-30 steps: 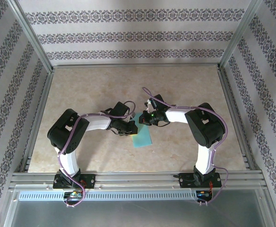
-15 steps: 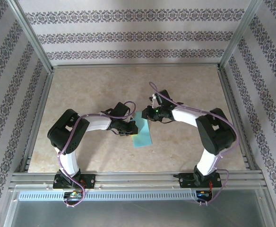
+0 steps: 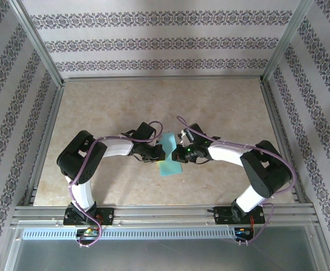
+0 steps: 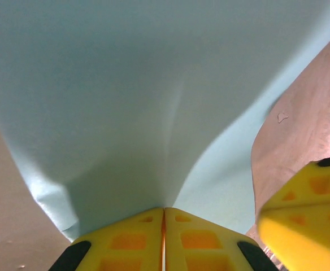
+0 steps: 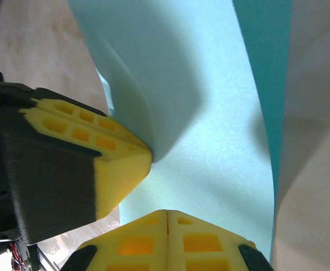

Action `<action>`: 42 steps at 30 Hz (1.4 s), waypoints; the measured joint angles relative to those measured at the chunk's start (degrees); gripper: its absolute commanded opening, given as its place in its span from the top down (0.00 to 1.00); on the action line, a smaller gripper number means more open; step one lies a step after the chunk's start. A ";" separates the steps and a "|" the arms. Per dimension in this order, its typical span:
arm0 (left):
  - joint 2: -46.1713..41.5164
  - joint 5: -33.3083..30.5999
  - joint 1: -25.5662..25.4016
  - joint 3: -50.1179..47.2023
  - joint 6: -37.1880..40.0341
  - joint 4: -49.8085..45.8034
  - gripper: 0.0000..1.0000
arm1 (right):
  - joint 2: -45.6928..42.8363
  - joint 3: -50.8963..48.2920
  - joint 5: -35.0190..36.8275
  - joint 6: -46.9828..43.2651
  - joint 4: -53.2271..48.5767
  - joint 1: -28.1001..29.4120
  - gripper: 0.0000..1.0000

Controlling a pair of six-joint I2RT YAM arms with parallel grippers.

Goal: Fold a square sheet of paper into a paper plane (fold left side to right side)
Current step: Hold the square sheet of paper at the center of the table, then first fold the square sheet of paper in half at the center of the table.

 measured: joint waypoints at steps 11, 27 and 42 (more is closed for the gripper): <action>-0.02 -0.02 -0.09 0.35 -1.75 0.13 0.89 | 2.54 -1.25 1.55 0.11 -0.04 0.13 1.00; 1.64 -0.76 3.32 1.60 -3.26 4.85 0.89 | 2.86 0.11 3.45 -3.96 -2.60 0.50 1.00; 3.10 0.94 5.29 0.24 -4.96 10.56 0.89 | 3.34 0.96 3.65 -5.07 -3.93 0.50 1.00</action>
